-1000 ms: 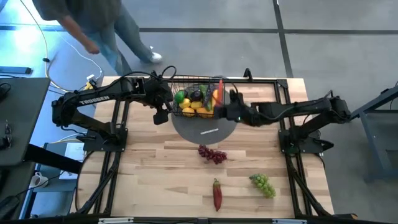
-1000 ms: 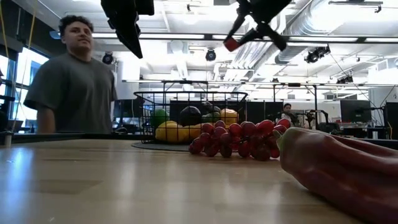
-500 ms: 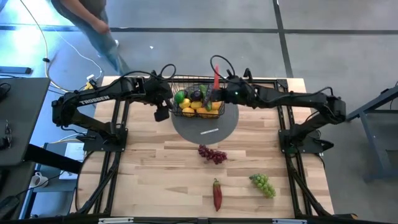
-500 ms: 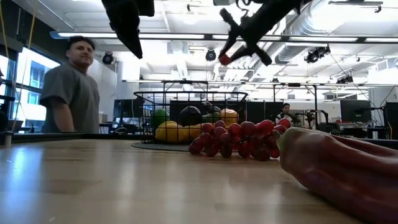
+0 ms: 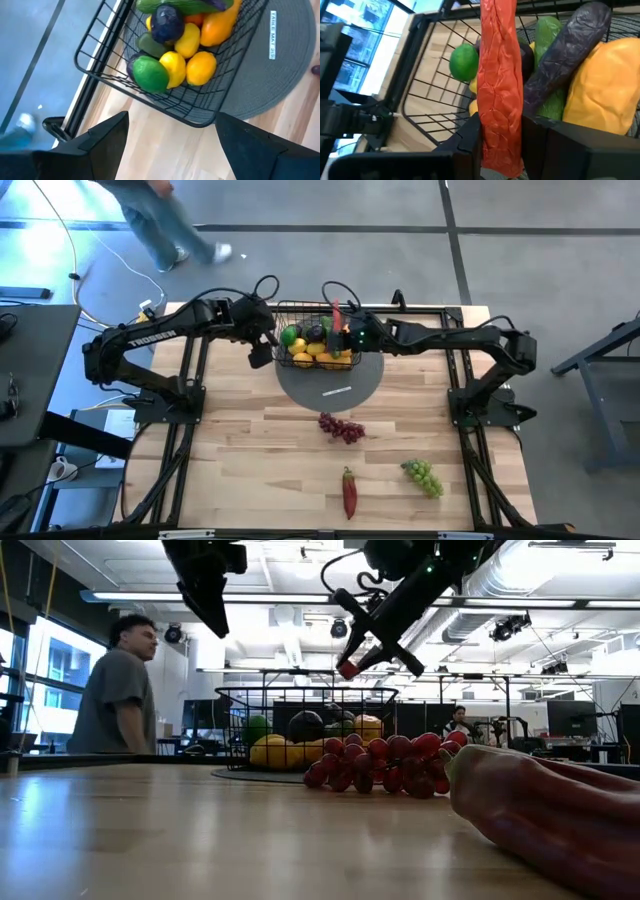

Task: Build produce basket
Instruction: Put the orange carrot into the black wire basket, then put the purple grapes into the black wire basket

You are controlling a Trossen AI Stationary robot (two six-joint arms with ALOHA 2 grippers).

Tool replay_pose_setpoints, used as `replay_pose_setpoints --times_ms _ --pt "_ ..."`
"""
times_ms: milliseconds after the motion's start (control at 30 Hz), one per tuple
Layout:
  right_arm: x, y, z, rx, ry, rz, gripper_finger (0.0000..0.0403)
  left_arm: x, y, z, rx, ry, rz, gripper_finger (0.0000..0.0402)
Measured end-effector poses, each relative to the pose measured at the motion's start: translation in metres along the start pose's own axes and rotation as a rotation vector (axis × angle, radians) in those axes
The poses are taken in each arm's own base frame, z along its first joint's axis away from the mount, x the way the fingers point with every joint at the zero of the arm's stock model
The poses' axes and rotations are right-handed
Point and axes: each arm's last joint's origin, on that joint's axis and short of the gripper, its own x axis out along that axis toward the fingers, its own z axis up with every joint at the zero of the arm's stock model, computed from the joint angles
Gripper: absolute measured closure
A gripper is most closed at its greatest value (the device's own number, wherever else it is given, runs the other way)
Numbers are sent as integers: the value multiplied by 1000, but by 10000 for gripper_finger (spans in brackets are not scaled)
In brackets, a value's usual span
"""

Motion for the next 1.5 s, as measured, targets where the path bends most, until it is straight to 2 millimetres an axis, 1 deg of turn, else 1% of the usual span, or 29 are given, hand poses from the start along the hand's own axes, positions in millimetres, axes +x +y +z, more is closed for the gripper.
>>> replay_pose_setpoints --times_ms 100,367,533,733,967,1067,1233,1500 --pt "2 -1 -2 6 19 -2 309 1 4 0 -15 0 9 112" --pt "5 -4 -2 20 29 -26 227 1 7 0 -26 0 12 112" --pt "6 -8 1 50 46 -37 198 1 7 0 -39 0 7 112" --pt "1 -8 8 45 54 -1 196 1 5 0 -70 -3 -39 112" --pt "-17 -2 13 15 43 58 197 0 -3 1 -52 -16 -181 112" --pt "-27 4 13 12 35 91 197 -2 -10 1 -30 -17 -203 112" --pt "-44 18 1 10 59 159 197 -5 -23 1 -16 -15 -231 112" --pt "-61 40 -36 0 100 201 197 -14 -55 -1 92 -21 -298 112"
